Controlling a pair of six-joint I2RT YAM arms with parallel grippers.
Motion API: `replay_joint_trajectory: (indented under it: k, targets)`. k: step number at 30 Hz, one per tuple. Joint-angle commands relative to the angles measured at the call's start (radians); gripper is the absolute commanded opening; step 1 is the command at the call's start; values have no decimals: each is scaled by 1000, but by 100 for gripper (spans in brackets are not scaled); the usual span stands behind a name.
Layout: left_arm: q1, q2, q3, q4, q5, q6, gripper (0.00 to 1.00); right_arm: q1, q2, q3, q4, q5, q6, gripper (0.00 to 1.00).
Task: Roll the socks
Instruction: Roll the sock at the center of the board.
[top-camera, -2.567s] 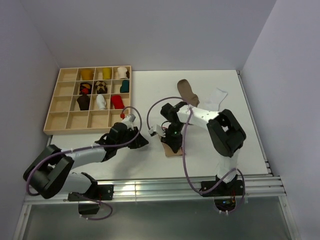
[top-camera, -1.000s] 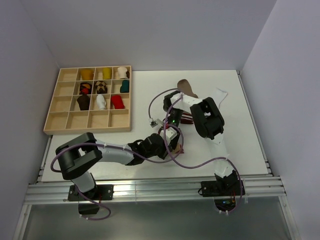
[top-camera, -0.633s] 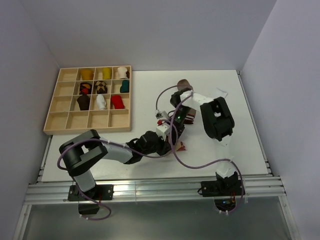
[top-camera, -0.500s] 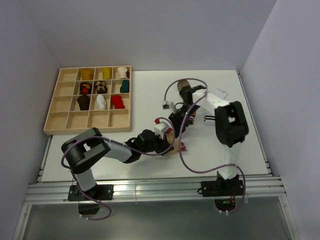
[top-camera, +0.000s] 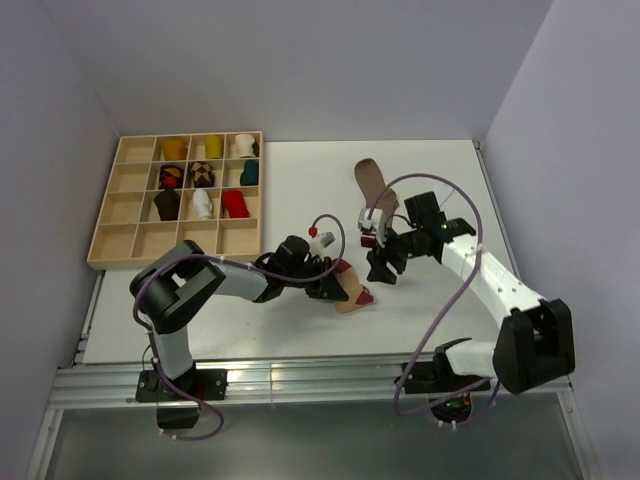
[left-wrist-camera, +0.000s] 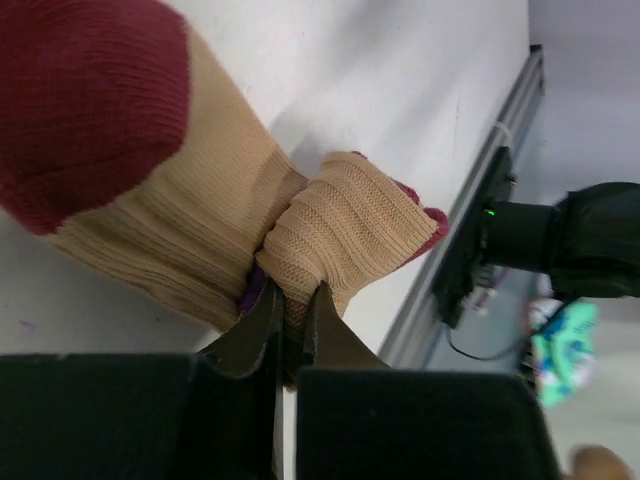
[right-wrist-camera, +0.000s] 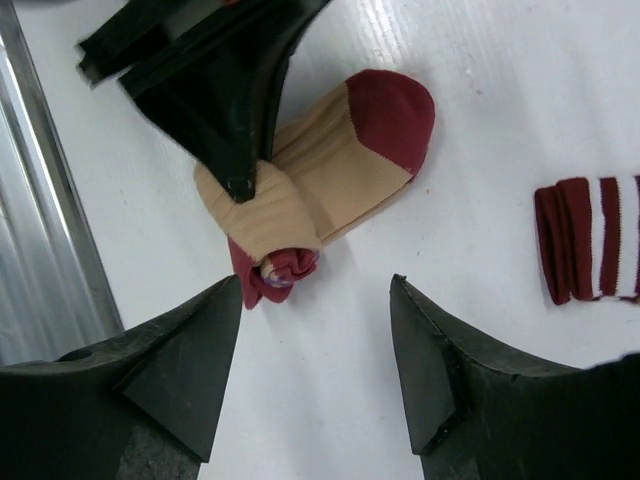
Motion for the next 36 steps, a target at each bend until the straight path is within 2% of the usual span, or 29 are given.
replay_joint_trajectory:
  k: [1,6,11,17,21,27,30,34,36]
  targets:
    - [40,61,9,-157,171,-97,0,43,-97,-94,132,26,-105,71]
    - [80,117,63,-209,240,-124,0,142,-188,-240,226,121,-122,75]
    - [103,187,97,-191,289,-177,0,317,-222,-361,401,292,-105,77]
    - [132,206,120,-203,312,-205,0,390,-225,-427,517,375,-114,77]
    - [139,207,157,-266,323,-167,0,442,-146,-426,560,447,-128,77]
    - [159,218,180,-300,351,-144,0,473,-12,-391,568,458,-145,76]
    - [175,220,191,-313,360,-136,0,480,55,-360,561,465,-134,66]
    - [181,192,212,-338,343,-115,6,479,125,-300,501,461,-109,23]
    - [181,168,220,-369,314,-78,13,474,142,-277,472,449,-111,17]
